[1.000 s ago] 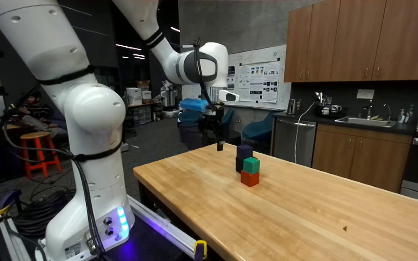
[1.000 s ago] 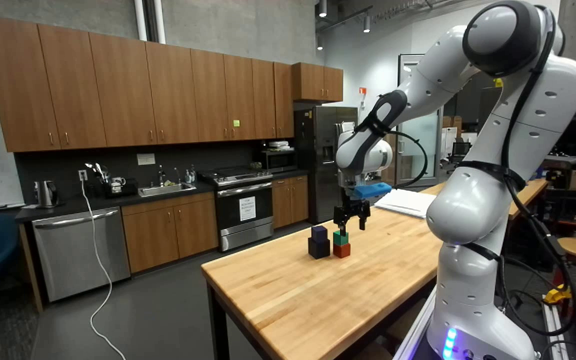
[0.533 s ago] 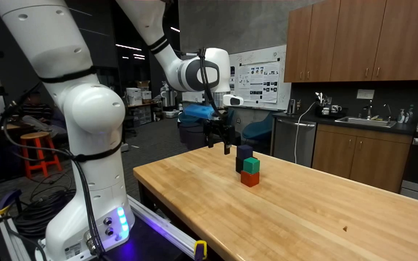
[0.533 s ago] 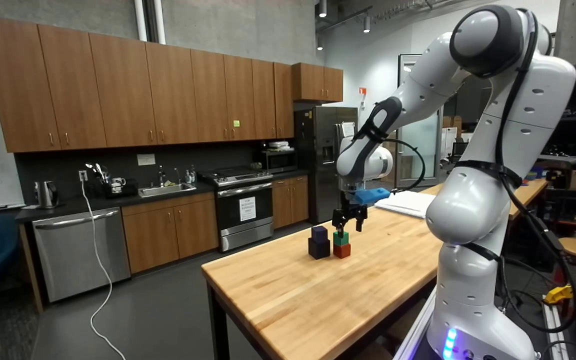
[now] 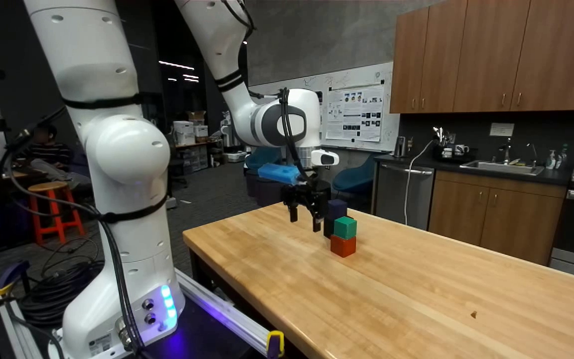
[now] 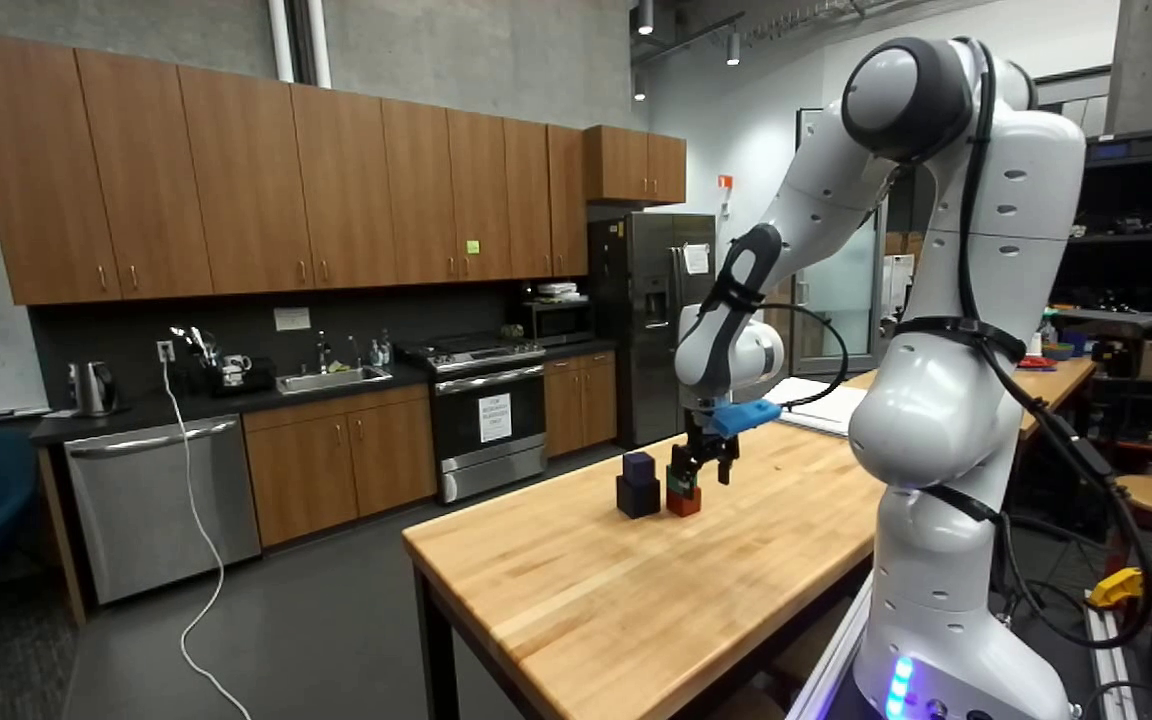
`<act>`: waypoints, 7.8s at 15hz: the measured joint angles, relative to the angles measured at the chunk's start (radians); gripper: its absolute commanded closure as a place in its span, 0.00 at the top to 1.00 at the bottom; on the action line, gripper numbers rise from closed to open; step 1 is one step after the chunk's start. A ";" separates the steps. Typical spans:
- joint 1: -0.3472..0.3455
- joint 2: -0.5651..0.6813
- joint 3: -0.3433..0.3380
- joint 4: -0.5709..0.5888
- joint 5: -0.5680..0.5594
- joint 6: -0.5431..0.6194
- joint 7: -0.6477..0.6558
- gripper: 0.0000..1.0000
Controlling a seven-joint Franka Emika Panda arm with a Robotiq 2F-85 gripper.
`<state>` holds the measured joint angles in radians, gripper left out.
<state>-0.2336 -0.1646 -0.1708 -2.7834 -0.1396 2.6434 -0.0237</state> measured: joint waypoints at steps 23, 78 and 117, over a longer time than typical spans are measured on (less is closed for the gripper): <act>-0.016 0.287 -0.020 0.077 0.071 0.237 -0.007 1.00; -0.267 0.439 0.206 0.156 0.226 0.483 -0.191 0.62; -0.052 0.422 0.015 0.243 0.221 0.295 -0.068 0.31</act>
<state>-0.2852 0.2573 -0.1562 -2.5402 0.0817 2.9388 -0.0917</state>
